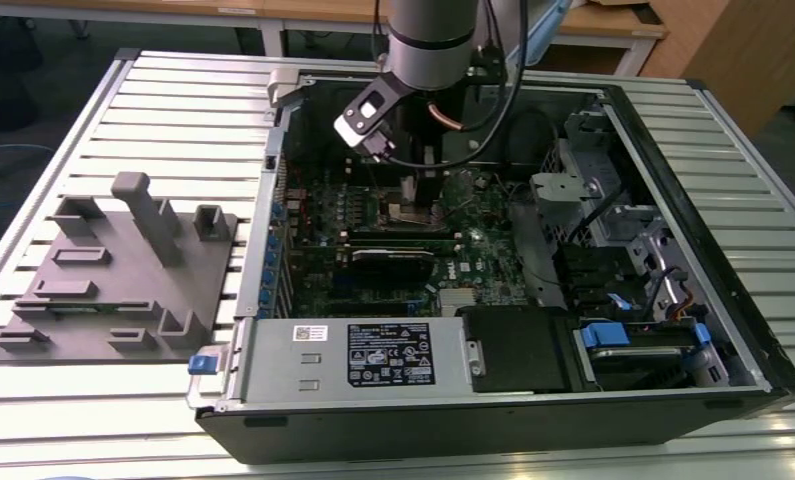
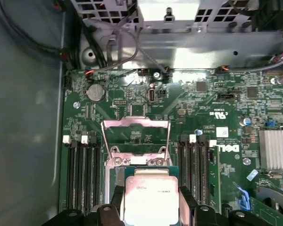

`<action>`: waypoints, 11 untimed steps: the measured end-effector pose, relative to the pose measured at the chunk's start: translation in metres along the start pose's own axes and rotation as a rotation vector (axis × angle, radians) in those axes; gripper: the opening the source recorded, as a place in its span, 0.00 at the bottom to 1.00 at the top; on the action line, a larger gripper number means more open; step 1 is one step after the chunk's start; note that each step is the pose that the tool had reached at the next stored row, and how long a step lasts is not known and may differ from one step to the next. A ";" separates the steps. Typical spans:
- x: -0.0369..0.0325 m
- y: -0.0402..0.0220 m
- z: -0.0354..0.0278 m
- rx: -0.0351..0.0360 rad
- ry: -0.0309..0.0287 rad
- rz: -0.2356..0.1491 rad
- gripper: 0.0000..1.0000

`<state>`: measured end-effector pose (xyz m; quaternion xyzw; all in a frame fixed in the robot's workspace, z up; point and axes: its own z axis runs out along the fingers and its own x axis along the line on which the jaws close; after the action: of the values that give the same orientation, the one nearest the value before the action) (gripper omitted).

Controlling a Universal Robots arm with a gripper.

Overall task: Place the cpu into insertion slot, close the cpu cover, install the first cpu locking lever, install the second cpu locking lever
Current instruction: 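Place the cpu into insertion slot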

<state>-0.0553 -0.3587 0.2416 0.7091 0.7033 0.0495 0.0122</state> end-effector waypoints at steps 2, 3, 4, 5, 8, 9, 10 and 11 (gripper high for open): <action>0.0002 -0.0016 0.0019 0.0004 0.0012 -0.007 0.54; 0.0009 -0.0023 0.0027 0.0005 0.0012 -0.008 0.54; 0.0019 -0.0029 0.0033 0.0006 0.0012 -0.009 0.54; 0.0029 -0.0034 0.0038 0.0006 0.0014 -0.009 0.54; 0.0050 -0.0046 0.0057 0.0005 0.0014 -0.009 0.54; 0.0054 -0.0049 0.0065 0.0004 0.0015 -0.009 0.54; 0.0057 -0.0053 0.0075 0.0005 0.0014 -0.009 0.54; 0.0058 -0.0057 0.0086 0.0006 0.0014 -0.009 0.54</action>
<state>-0.0601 -0.3524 0.2329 0.7059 0.7065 0.0497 0.0117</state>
